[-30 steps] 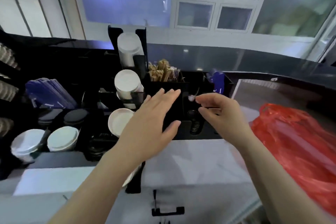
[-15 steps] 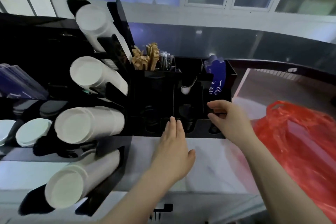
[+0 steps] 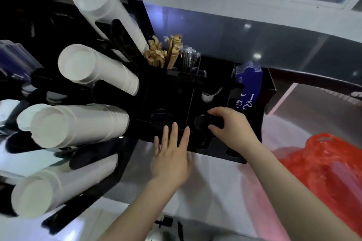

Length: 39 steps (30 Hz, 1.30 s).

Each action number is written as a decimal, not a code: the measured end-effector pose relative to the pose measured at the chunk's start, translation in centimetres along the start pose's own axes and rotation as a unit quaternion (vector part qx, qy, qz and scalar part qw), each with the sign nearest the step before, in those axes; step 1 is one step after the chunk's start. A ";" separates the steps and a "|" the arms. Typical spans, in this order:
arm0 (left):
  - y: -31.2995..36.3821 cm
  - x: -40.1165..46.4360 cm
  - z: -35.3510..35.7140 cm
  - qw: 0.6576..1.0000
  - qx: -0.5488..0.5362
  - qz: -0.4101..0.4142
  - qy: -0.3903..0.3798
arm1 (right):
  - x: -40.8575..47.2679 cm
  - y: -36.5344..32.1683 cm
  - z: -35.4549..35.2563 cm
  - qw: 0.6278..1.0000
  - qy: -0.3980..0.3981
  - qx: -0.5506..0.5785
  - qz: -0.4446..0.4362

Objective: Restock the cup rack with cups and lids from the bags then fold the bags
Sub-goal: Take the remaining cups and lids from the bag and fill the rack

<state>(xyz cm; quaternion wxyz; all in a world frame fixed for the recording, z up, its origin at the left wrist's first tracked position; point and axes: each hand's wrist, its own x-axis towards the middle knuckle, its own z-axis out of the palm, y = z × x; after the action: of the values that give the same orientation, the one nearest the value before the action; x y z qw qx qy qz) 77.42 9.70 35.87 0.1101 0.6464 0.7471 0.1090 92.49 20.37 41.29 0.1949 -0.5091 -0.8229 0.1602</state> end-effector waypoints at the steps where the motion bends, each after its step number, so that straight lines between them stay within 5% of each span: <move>1: -0.2 0.1 0.0 1.000 0.003 -0.002 0.002 | 0.5 0.0 0.2 0.999 -0.016 -0.027 -0.019; 8: -0.5 0.0 0.3 1.000 0.031 -0.004 0.002 | 3.5 -0.4 2.7 0.960 -0.164 -0.218 -0.057; 12: -0.8 0.0 0.5 1.000 0.028 0.000 0.006 | 4.0 -0.4 3.8 0.931 -0.180 -0.306 -0.081; 19: -1.0 0.0 0.3 1.000 0.026 0.003 0.004 | 3.9 -0.3 2.4 0.973 -0.148 -0.161 -0.074; 24: -1.3 0.0 0.3 1.000 0.000 0.010 -0.010 | 2.5 0.1 0.5 0.994 -0.044 -0.030 -0.092; 29: -1.0 0.1 -1.2 0.991 -0.132 0.023 0.020 | 0.2 1.5 -1.8 0.994 0.009 0.104 -0.045; 32: 0.2 -0.6 -1.8 0.942 -0.311 0.012 0.122 | -2.0 1.4 -1.9 0.991 0.025 0.123 -0.042; 36: 2.8 -1.6 -1.8 0.820 -0.572 -0.006 -0.003 | -5.0 0.2 -0.1 0.989 -0.014 0.127 -0.070; 39: 3.5 -1.8 -1.0 0.783 -0.618 -0.052 -0.040 | -6.5 0.3 0.8 0.989 -0.048 0.119 -0.072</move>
<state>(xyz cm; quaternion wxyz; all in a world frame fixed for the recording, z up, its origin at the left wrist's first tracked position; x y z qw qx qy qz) 80.63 8.35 37.93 0.5212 0.4033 0.5472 0.5159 94.94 14.59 39.42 0.2257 -0.4135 -0.8408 0.2668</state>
